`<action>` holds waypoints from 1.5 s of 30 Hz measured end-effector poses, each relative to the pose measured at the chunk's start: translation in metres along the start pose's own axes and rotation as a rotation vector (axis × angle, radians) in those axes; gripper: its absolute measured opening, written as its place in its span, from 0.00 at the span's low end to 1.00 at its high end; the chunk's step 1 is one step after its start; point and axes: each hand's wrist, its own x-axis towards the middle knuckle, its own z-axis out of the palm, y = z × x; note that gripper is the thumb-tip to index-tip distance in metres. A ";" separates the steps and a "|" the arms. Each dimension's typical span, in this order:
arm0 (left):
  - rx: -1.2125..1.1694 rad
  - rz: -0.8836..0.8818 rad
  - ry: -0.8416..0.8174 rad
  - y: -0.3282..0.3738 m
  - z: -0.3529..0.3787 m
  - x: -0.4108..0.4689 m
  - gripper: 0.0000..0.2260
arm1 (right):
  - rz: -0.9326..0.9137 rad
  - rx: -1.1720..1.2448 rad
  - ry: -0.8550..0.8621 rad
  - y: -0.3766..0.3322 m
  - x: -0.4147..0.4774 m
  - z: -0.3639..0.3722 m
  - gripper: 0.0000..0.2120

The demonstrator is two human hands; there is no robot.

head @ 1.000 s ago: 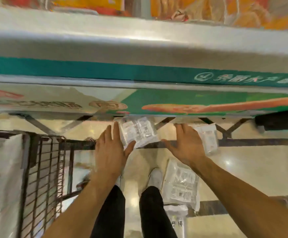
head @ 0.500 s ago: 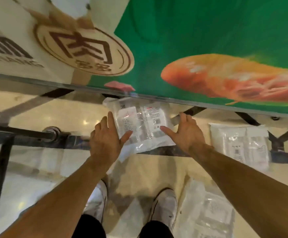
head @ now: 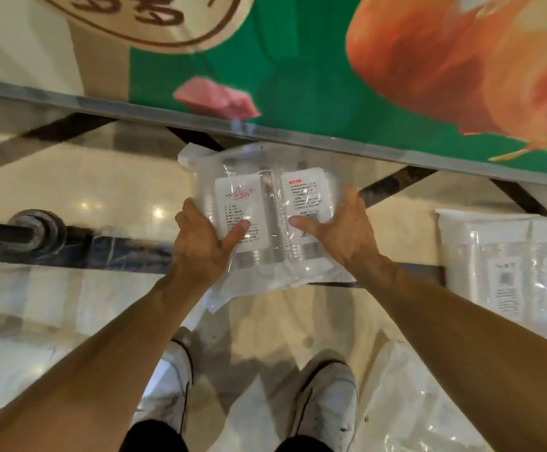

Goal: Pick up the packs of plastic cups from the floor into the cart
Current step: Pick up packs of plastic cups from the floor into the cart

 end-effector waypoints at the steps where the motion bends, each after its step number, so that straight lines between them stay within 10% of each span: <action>1: -0.019 0.000 -0.021 0.003 -0.006 -0.009 0.46 | 0.010 0.024 0.000 0.004 -0.009 -0.001 0.59; 10: -0.102 -0.009 -0.138 0.053 -0.103 -0.117 0.42 | 0.121 0.200 0.017 -0.044 -0.158 -0.085 0.55; 27: -0.099 0.019 -0.143 0.352 -0.444 -0.345 0.35 | 0.030 0.359 0.139 -0.272 -0.428 -0.413 0.44; 42: -0.394 -0.004 0.317 0.469 -0.668 -0.497 0.34 | -0.472 0.193 -0.072 -0.518 -0.526 -0.586 0.60; 45: -0.442 -0.082 0.418 0.453 -0.705 -0.508 0.41 | -0.592 0.143 -0.153 -0.581 -0.537 -0.584 0.40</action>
